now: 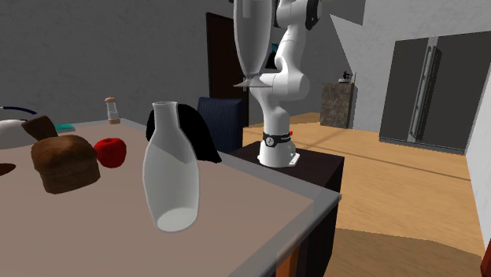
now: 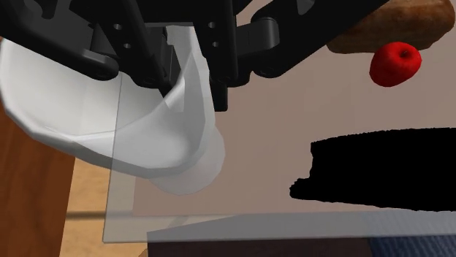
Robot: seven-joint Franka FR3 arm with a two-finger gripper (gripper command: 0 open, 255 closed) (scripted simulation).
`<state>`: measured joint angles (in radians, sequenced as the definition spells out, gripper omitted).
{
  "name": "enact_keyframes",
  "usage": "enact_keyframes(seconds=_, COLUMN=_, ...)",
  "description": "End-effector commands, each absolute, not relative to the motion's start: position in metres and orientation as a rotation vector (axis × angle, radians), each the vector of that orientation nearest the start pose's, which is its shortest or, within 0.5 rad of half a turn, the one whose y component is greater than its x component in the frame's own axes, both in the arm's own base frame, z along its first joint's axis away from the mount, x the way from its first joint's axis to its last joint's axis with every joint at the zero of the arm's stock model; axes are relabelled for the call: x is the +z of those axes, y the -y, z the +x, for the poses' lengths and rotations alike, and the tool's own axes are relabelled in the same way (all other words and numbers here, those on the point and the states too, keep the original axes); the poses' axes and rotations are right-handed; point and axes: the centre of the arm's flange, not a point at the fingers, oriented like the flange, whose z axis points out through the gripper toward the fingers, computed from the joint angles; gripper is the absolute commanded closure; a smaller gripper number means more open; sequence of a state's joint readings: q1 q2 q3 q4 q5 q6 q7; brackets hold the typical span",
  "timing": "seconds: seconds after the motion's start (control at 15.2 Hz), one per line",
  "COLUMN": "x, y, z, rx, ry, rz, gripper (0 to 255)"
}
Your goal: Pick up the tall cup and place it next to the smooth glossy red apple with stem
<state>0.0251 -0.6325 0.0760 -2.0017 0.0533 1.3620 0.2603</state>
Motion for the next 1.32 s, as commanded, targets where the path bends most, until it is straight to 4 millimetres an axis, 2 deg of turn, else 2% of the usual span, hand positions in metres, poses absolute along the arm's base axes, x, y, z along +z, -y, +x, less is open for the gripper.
enact_keyframes(seconds=0.0, x=0.692, y=-0.05, z=0.324, rx=0.015, ry=-0.256, rz=-3.125, gripper=255)
enact_keyframes(seconds=1.25, x=0.693, y=0.196, z=0.377, rx=0.015, ry=-0.256, rz=-3.125, gripper=255)
